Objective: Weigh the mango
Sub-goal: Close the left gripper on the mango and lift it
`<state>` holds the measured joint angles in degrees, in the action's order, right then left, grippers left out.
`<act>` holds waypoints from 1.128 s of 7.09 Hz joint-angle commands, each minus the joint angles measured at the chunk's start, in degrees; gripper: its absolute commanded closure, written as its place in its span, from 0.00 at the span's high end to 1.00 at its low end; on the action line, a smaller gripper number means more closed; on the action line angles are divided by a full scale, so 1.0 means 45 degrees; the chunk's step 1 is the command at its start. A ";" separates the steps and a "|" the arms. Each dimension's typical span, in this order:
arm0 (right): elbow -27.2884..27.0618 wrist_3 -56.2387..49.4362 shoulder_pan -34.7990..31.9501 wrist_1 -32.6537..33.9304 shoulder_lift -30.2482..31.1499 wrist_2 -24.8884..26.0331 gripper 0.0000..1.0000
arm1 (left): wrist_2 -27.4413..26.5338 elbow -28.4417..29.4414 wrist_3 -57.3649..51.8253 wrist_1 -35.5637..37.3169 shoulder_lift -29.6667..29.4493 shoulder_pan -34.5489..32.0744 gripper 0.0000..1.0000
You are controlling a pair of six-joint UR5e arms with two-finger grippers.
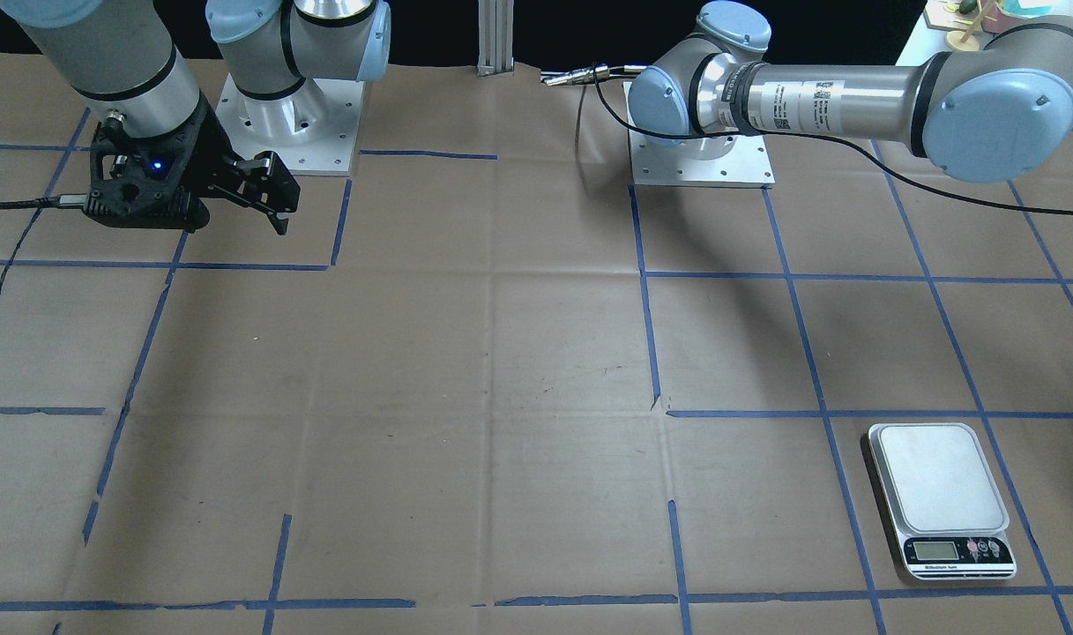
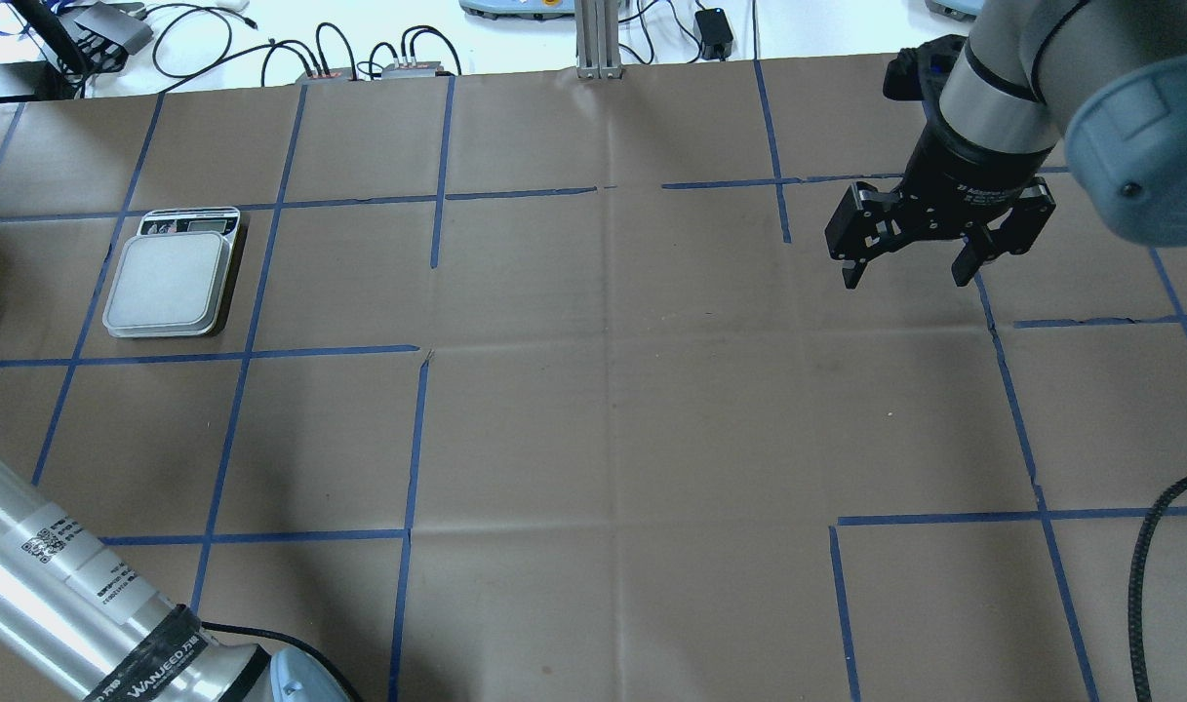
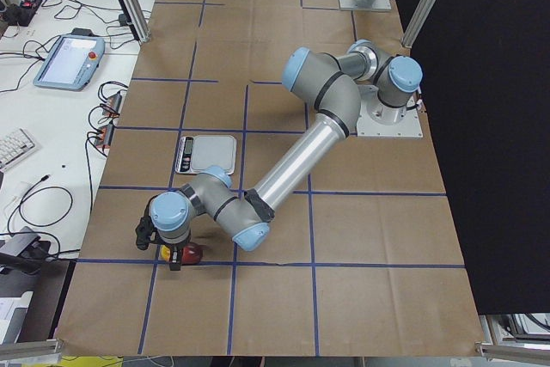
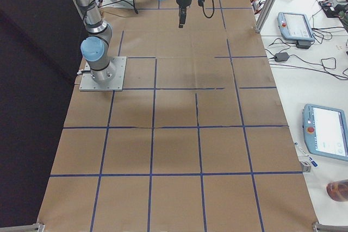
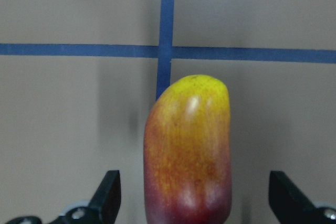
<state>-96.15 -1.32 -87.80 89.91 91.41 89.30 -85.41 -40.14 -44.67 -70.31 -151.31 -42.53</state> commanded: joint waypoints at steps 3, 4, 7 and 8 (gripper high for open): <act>0.0000 0.0000 0.0000 0.0000 0.0000 0.0000 1.00 | -0.0141 0.0560 0.0006 -0.0234 -0.0594 -0.0001 0.72; 0.0000 0.0000 0.0000 0.0000 0.0000 0.0000 1.00 | -0.0160 0.0560 -0.0052 -0.0893 -0.0595 -0.0001 0.50; 0.0000 0.0000 0.0000 0.0000 0.0000 0.0000 1.00 | -0.0141 0.0444 -0.0072 -0.2238 -0.0032 -0.0214 0.16; 0.0000 0.0000 0.0000 0.0000 0.0000 0.0000 1.00 | -0.0141 0.0056 -0.0014 -0.2847 0.0822 -0.0661 0.10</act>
<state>-96.15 -1.32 -87.80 89.91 91.41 89.29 -86.07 -38.37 -44.88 -79.26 -151.22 -43.66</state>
